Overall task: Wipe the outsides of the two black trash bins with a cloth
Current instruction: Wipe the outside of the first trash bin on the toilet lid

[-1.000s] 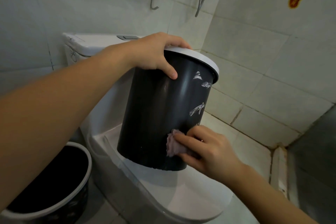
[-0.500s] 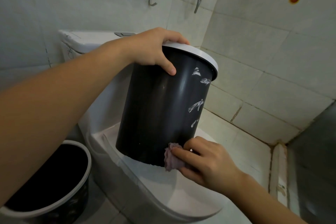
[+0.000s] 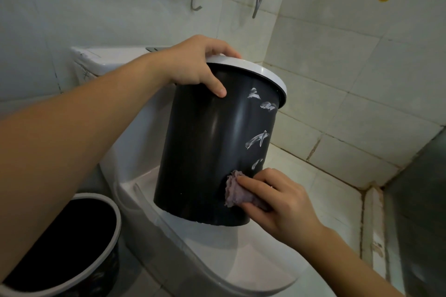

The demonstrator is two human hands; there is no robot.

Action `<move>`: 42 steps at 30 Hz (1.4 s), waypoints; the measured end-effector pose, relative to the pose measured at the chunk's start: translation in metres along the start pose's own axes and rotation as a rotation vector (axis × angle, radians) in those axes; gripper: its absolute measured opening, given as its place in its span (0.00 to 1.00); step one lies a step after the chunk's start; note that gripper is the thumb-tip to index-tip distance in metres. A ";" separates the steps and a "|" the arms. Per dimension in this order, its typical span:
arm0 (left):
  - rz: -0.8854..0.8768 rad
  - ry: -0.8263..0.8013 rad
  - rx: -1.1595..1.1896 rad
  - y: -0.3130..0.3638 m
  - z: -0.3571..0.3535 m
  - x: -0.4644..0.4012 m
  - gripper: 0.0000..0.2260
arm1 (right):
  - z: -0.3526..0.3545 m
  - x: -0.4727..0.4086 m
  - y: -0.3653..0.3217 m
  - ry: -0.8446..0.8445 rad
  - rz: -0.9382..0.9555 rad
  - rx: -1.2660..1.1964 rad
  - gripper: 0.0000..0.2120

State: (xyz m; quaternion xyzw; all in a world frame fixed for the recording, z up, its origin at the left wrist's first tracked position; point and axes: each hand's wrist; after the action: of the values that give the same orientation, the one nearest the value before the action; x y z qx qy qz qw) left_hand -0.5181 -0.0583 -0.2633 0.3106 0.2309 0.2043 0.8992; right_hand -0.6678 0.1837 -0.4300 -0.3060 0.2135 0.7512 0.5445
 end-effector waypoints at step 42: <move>-0.003 -0.042 -0.156 0.004 0.002 0.009 0.30 | 0.004 -0.026 -0.011 -0.030 -0.001 0.075 0.16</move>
State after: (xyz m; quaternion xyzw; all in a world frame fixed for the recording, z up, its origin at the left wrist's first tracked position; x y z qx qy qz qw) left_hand -0.5110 -0.0520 -0.2622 0.2432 0.1960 0.2137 0.9256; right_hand -0.6520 0.1718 -0.4090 -0.2742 0.2331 0.7469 0.5591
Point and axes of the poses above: each hand's wrist, its own x-axis away from the middle knuckle, its own z-axis out of the back of the hand, y = z × x, and after that the axes turned 4 degrees about -x, right-handed
